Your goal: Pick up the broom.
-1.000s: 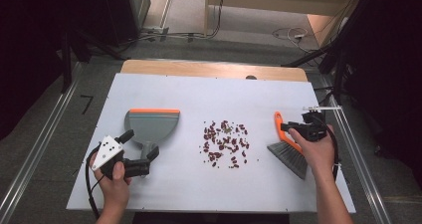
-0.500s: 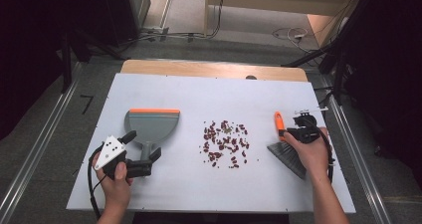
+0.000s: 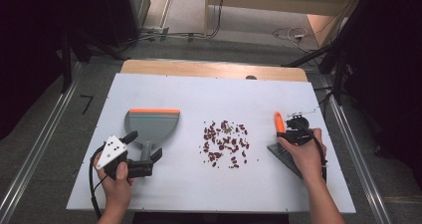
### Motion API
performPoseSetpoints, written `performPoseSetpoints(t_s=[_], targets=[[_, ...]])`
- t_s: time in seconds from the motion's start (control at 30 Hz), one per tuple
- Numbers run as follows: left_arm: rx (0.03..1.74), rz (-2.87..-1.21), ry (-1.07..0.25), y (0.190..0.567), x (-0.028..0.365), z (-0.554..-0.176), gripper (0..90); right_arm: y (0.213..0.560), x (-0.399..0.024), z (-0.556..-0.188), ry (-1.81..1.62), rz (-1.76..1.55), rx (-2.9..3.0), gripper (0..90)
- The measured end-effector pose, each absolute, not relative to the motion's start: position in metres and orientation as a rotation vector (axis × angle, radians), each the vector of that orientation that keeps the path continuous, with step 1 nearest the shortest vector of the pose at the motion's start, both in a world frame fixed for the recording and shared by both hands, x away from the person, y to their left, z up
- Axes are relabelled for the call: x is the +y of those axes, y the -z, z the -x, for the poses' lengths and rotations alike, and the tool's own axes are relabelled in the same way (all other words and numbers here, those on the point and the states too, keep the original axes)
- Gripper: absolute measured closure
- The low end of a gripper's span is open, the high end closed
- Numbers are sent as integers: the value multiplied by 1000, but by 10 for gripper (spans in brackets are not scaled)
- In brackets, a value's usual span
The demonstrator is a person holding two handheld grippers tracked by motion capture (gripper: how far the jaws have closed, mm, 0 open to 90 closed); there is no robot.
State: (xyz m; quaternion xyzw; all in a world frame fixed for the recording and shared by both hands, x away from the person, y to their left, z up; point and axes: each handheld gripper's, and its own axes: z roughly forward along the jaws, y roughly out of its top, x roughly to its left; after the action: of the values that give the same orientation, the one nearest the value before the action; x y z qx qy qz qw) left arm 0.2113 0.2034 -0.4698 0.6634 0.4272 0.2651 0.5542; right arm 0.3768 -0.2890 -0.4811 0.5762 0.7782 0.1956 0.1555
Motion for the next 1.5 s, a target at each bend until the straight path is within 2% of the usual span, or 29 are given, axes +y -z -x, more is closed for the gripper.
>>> performPoseSetpoints(t_s=[0.2,0.27,0.77,1.23,1.5], targets=[[995,-1583,-613,470,201,-212,0,481,-287,-376,-568,-1633,2250,681],[994,-1586,-611,470,201,-212,0,481,-291,-377,-595,-1660,2255,689],[979,-1599,-615,469,201,-212,0,485,-306,-357,-892,-1598,2120,697],[959,-1588,-628,465,200,-210,0,462,-326,-328,-1283,-1452,1849,700],[936,-1594,-641,462,193,-210,0,444,-324,-319,-1399,-1401,1776,700]])
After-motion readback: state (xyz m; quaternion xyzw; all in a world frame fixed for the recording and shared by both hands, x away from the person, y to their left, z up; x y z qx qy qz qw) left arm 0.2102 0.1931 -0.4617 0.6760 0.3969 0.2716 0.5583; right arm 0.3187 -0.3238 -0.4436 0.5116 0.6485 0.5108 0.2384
